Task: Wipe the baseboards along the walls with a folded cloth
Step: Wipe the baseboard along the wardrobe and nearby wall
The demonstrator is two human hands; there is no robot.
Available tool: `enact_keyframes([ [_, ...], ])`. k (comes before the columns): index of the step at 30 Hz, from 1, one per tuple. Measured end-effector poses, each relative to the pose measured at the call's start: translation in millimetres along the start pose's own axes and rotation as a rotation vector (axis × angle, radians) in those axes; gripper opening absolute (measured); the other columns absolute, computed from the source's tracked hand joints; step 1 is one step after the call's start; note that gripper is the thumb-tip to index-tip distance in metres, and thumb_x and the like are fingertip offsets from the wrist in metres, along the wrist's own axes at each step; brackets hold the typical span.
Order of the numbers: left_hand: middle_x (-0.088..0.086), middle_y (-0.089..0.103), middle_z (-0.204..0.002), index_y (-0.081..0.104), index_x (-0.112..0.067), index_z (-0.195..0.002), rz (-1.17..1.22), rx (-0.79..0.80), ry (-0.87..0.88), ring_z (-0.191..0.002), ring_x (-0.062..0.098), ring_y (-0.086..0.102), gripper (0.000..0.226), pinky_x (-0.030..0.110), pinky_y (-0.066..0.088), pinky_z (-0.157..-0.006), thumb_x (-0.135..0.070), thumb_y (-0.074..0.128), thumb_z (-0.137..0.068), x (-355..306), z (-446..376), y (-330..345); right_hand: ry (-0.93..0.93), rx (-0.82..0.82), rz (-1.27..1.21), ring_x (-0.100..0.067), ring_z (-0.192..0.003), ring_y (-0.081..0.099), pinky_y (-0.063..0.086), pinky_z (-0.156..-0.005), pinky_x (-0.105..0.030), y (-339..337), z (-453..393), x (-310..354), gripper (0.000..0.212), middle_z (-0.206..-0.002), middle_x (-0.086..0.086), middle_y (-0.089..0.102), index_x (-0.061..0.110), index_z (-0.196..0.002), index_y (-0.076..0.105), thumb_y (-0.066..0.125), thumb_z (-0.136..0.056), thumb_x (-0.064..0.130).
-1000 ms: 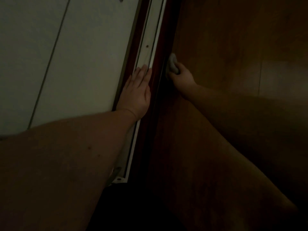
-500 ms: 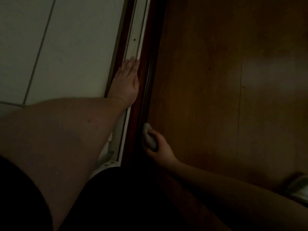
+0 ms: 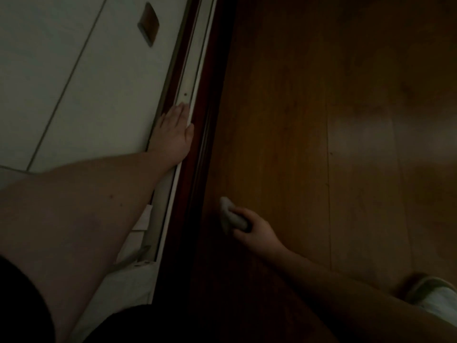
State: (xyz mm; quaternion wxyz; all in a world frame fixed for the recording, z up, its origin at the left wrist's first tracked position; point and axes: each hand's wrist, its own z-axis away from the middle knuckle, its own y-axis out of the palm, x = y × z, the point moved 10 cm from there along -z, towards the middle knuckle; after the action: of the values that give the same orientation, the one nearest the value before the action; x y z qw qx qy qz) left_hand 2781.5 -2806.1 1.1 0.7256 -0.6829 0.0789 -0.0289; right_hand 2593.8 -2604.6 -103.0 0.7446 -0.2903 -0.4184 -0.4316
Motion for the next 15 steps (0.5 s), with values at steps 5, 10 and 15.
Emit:
enact_keyframes([
  [5, 0.010, 0.003, -0.166, 0.003, -0.008, -0.158, -0.002, 0.030, -0.076, -0.152, 0.023, 0.000, 0.061, 0.038, 0.000, -0.123, -0.039, 0.019, -0.107, 1, -72, 1, 0.004, -0.073, -0.223, -0.006, -0.106, 0.064, 0.056, -0.085, -0.027, -63, -14, 2, 0.053, -0.135, 0.008, 0.053, 0.046, -0.125, 0.054, 0.063, -0.092, 0.006],
  [10, 0.007, 0.000, -0.166, 0.001, -0.012, -0.158, 0.013, 0.010, -0.152, -0.152, 0.020, 0.002, 0.065, 0.039, 0.002, -0.123, -0.046, 0.019, -0.105, 11, -101, 17, 0.003, -0.155, -0.256, 0.006, -0.095, 0.065, 0.056, -0.068, -0.018, -121, -39, 3, 0.051, -0.125, 0.021, 0.053, 0.062, -0.116, 0.056, 0.066, -0.092, 0.018],
  [15, 0.008, 0.004, -0.166, 0.003, -0.011, -0.158, 0.022, -0.027, -0.134, -0.152, 0.020, 0.006, 0.064, 0.034, 0.004, -0.122, -0.043, 0.020, -0.106, 13, -102, 16, -0.046, -0.144, -0.238, 0.009, -0.096, 0.063, 0.057, -0.069, -0.019, -160, -94, 43, 0.050, -0.123, 0.023, 0.050, 0.055, -0.125, 0.053, 0.067, -0.091, 0.020],
])
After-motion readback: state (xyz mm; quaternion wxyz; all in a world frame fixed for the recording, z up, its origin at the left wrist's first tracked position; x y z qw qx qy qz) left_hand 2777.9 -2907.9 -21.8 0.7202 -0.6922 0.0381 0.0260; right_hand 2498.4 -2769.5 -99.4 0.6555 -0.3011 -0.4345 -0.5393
